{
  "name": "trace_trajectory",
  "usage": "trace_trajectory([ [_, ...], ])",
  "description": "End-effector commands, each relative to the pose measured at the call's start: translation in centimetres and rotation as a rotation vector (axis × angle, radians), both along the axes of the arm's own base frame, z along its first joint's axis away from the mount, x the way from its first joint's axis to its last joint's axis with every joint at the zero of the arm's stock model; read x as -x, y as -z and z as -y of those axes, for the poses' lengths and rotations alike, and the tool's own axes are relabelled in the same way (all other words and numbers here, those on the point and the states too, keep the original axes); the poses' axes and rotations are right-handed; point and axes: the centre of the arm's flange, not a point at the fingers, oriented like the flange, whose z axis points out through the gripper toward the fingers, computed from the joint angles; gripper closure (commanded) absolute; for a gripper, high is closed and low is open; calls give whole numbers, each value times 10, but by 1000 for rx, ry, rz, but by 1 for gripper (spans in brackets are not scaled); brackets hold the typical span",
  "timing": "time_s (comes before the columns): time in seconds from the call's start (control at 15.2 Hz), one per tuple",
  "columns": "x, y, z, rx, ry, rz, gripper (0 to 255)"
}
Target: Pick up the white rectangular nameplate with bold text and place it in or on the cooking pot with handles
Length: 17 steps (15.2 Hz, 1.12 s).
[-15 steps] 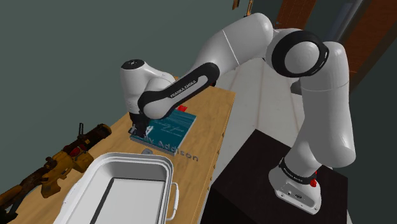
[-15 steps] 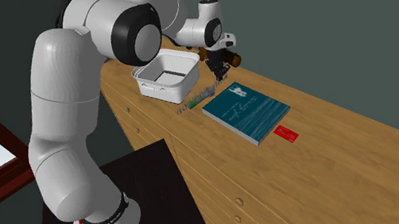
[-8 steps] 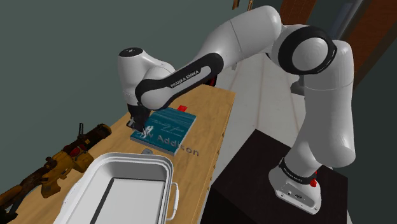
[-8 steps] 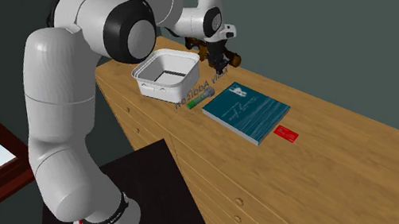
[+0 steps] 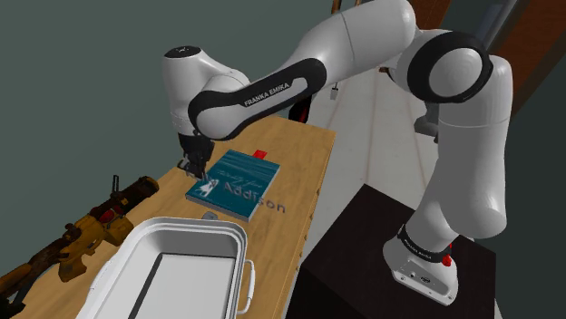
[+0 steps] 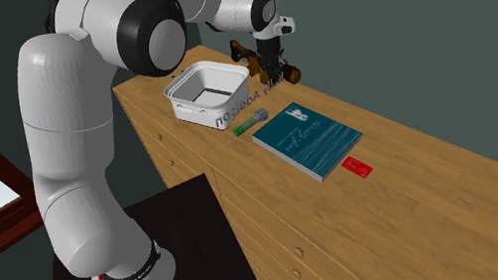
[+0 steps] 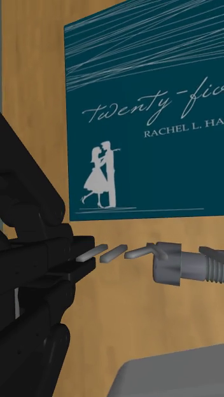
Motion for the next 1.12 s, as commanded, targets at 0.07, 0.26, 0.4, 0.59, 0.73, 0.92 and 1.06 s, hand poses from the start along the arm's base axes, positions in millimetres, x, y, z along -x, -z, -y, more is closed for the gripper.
trace_trajectory([
  [0.07, 0, -15, 0, 0, 0, 0, 255],
  [0.26, 0, -31, 0, 0, 0, 0, 255],
  [0.4, 0, -42, 0, 0, 0, 0, 255],
  [0.59, 0, -58, 0, 0, 0, 0, 255],
  [0.73, 0, -68, 0, 0, 0, 0, 255],
  [0.92, 9, -73, -25, 0, 0, 0, 255],
  [1.06, 19, -75, -49, 0, 0, 0, 255],
])
